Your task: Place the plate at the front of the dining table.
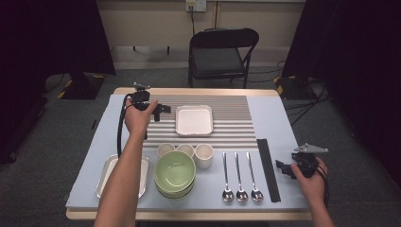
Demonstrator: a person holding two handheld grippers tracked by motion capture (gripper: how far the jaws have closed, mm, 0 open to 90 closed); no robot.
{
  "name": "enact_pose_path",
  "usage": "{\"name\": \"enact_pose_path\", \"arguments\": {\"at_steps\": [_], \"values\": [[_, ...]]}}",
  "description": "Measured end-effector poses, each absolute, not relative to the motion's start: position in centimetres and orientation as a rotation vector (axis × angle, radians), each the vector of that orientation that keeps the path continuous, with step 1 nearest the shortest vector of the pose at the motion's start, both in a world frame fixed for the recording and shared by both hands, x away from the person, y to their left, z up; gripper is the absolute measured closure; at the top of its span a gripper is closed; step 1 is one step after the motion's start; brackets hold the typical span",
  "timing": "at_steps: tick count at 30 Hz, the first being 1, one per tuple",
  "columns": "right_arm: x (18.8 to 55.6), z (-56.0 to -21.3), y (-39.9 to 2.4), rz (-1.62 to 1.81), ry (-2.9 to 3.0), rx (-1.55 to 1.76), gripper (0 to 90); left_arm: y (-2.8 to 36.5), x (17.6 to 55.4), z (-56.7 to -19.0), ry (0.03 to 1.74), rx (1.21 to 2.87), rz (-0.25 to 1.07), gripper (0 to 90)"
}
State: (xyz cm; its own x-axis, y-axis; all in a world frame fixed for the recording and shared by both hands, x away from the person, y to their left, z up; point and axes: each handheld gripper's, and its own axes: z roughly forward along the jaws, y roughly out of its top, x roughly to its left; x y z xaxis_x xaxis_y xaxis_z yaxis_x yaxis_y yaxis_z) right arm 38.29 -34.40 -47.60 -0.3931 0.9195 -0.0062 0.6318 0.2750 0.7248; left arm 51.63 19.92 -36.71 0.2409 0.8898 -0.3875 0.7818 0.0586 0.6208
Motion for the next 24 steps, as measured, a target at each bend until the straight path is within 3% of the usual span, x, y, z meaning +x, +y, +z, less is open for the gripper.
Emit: {"name": "enact_pose_path", "arguments": {"at_steps": [24], "values": [[38.3,-47.6,-34.4,0.905,2.122,1.401,21.0,21.4,50.2,-36.7,1.525,1.778,0.163,22.2]]}}
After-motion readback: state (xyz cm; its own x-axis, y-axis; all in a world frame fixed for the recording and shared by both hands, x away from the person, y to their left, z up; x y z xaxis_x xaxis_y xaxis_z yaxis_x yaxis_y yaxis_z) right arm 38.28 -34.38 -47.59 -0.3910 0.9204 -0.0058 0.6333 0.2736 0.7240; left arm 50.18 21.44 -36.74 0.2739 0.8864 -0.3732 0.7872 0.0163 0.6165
